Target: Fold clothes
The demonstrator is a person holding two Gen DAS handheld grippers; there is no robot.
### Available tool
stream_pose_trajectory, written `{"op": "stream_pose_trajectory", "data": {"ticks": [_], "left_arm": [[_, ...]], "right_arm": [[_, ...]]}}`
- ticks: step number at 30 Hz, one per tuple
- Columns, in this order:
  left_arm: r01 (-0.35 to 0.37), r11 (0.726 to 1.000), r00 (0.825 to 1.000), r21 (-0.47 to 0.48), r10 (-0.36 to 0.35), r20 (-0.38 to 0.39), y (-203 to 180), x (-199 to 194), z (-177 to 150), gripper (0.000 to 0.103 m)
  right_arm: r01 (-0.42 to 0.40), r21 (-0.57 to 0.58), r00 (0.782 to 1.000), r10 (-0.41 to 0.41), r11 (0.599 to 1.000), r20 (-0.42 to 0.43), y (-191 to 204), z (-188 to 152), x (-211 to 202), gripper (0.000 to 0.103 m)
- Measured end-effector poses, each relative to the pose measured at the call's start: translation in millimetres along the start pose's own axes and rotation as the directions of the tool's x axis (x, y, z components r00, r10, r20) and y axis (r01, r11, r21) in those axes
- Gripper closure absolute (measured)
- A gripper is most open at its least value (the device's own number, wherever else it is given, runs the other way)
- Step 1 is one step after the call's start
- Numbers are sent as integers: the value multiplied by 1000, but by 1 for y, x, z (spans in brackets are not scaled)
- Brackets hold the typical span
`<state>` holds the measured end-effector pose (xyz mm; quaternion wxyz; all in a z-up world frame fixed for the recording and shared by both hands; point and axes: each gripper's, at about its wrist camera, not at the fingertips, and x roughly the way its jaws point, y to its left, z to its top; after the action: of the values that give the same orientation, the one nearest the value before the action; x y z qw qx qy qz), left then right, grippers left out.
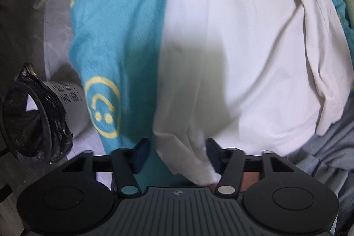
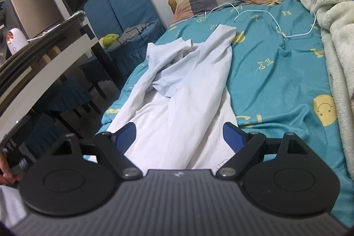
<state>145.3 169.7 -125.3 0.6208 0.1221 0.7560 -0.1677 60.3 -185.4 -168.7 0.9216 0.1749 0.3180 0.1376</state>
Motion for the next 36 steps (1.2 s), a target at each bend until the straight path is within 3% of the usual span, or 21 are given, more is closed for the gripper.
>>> {"op": "stream_pose_trajectory", "data": {"ticks": [1, 2, 8, 15, 18, 24, 29, 30, 33, 36], "left_arm": [[-16, 1000, 1000, 16, 16, 2, -3, -1, -3, 91], [-32, 999, 999, 31, 32, 5, -6, -3, -5, 100], [-41, 992, 993, 122, 27, 118, -47, -58, -30, 101], [-17, 974, 940, 227, -61, 335, -155, -134, -42, 101], [-15, 966, 928, 259, -83, 364, -196, -129, -42, 101], [0, 981, 952, 196, -60, 301, -206, -48, -6, 99], [14, 991, 968, 132, -47, 247, -188, -7, 10, 92], [32, 991, 965, 132, -65, 254, -187, -11, 9, 86], [88, 987, 947, 133, -124, 295, -185, -28, 2, 51], [160, 979, 919, 127, -195, 343, -184, -47, -9, 39]], "right_arm": [[0, 2, 1000, 0, 1000, -3, 0, 0, 1, 16], [0, 3, 1000, 0, 1000, -6, 0, 0, 2, 16], [-4, 11, 1000, 4, 1000, 1, -3, 0, -3, 16], [20, 73, 1000, -20, 997, 8, -18, 3, -15, 16], [33, 104, 999, -35, 994, 15, -27, 7, -22, 16], [23, 136, 999, -26, 990, 22, -39, 13, -30, 16], [14, 144, 999, -19, 989, 31, -45, 16, -35, 16], [12, 146, 999, -17, 989, 33, -46, 17, -36, 16], [7, 154, 999, -12, 988, 35, -48, 19, -37, 16], [6, 157, 999, -11, 988, 35, -48, 20, -38, 16]]}}
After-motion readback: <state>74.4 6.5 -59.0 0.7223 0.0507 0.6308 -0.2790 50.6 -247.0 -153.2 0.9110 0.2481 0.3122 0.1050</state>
